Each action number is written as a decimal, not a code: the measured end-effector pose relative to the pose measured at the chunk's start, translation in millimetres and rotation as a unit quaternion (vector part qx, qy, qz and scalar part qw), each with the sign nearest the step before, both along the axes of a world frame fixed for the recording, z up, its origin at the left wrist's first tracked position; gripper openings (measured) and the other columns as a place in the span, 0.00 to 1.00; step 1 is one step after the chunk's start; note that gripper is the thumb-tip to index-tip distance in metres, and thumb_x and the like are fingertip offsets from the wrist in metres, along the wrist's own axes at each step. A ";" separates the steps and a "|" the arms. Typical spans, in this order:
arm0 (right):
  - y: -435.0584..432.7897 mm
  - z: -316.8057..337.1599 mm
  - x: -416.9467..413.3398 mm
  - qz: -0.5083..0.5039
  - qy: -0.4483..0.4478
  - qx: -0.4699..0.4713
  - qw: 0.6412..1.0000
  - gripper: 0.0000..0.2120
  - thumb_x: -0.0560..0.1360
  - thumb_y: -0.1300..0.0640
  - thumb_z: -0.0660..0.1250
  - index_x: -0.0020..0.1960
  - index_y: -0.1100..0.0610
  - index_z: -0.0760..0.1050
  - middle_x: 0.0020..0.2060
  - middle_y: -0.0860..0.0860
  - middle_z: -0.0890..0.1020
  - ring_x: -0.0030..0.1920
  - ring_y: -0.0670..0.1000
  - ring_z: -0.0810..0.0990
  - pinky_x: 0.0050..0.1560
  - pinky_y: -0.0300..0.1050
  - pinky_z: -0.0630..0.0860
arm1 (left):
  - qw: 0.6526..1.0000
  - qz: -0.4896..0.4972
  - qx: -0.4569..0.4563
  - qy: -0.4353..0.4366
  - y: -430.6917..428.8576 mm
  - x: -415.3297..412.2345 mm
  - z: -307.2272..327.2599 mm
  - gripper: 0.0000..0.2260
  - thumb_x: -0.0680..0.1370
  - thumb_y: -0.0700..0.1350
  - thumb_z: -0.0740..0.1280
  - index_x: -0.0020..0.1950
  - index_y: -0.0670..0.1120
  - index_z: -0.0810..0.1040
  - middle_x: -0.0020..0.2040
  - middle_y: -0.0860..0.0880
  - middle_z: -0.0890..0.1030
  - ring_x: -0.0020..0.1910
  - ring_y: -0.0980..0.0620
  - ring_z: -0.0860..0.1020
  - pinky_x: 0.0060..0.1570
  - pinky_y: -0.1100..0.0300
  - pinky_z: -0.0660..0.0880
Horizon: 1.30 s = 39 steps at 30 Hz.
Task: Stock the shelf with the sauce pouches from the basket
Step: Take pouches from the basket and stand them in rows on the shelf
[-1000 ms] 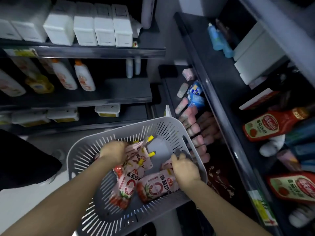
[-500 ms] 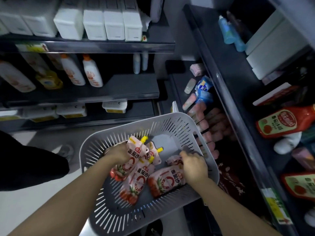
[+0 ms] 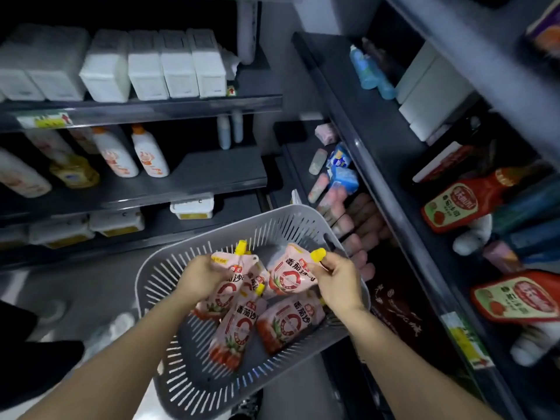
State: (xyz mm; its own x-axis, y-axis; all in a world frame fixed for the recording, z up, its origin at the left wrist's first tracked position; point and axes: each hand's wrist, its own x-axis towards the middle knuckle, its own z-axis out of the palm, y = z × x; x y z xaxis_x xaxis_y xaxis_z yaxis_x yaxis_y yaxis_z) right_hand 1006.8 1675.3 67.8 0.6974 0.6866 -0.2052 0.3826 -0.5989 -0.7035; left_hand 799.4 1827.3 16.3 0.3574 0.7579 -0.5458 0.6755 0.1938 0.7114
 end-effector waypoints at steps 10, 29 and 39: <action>-75.3 91.4 -10.5 -0.051 -0.035 0.116 0.991 0.04 0.73 0.58 0.70 0.40 0.55 0.82 0.30 0.47 0.81 0.37 0.49 0.79 0.42 0.48 0.73 | 0.978 0.006 0.019 -0.207 -58.7 12.9 116.5 0.03 0.73 0.38 0.73 0.42 0.46 0.82 0.35 0.51 0.85 0.35 0.54 0.84 0.40 0.57 0.80; -349.7 231.7 -29.0 -0.158 -0.130 0.199 0.958 0.06 0.72 0.57 0.69 0.40 0.59 0.81 0.32 0.49 0.82 0.38 0.49 0.80 0.42 0.49 0.76 | 0.876 -0.333 0.091 -0.335 -301.8 90.6 297.7 0.12 0.71 0.44 0.75 0.44 0.34 0.80 0.35 0.40 0.79 0.33 0.49 0.76 0.34 0.57 0.73; -496.5 272.2 -75.0 -0.302 -0.176 0.228 0.909 0.09 0.70 0.59 0.74 0.34 0.48 0.79 0.28 0.43 0.79 0.32 0.40 0.77 0.38 0.44 0.76 | 0.785 -0.479 0.141 -0.367 -425.4 131.4 330.2 0.04 0.76 0.42 0.70 0.41 0.43 0.79 0.24 0.51 0.75 0.19 0.53 0.72 0.22 0.64 0.67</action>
